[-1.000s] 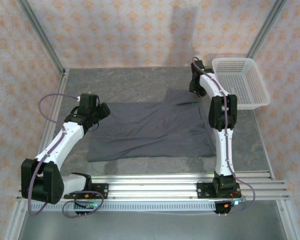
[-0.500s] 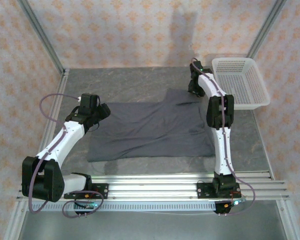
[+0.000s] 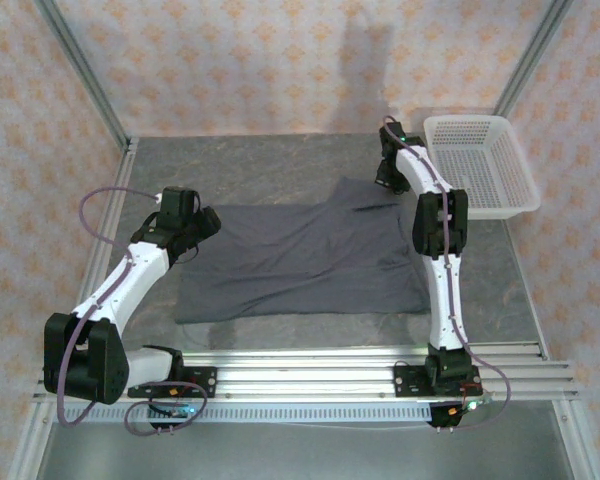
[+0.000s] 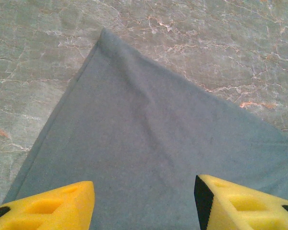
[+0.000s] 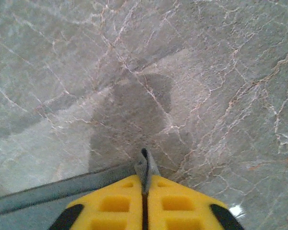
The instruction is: Fold the inside-out t-shirt
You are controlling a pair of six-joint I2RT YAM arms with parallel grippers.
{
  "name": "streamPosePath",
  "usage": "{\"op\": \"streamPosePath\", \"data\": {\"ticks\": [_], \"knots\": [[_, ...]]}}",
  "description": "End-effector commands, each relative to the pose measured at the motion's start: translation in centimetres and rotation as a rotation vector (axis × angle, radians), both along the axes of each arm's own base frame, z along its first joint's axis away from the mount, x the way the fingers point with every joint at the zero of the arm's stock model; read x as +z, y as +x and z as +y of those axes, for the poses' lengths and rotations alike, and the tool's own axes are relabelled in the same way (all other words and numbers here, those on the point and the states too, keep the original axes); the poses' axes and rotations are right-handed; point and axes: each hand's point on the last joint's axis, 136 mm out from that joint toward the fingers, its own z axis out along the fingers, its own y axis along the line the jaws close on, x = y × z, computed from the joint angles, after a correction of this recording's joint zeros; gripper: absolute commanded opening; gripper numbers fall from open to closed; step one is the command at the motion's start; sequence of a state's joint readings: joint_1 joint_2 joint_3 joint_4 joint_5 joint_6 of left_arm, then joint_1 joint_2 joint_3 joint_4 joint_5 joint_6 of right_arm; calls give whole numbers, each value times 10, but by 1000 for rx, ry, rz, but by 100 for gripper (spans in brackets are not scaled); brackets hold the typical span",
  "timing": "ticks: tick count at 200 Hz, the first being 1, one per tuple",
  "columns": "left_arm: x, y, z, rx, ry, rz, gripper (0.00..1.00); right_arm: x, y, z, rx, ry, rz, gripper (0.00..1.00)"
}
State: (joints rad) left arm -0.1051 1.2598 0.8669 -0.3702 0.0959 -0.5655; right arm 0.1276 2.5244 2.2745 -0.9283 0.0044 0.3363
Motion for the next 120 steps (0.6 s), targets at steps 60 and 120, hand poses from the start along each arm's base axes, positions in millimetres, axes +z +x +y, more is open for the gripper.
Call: {"op": "streamPosePath", "data": {"ticks": [60, 120], "knots": [[0, -1, 3, -4, 44, 18, 58, 63, 83, 25, 19, 151, -352, 8], [2, -5, 8, -21, 89, 33, 58, 85, 76, 21, 66, 108, -325, 52]]}}
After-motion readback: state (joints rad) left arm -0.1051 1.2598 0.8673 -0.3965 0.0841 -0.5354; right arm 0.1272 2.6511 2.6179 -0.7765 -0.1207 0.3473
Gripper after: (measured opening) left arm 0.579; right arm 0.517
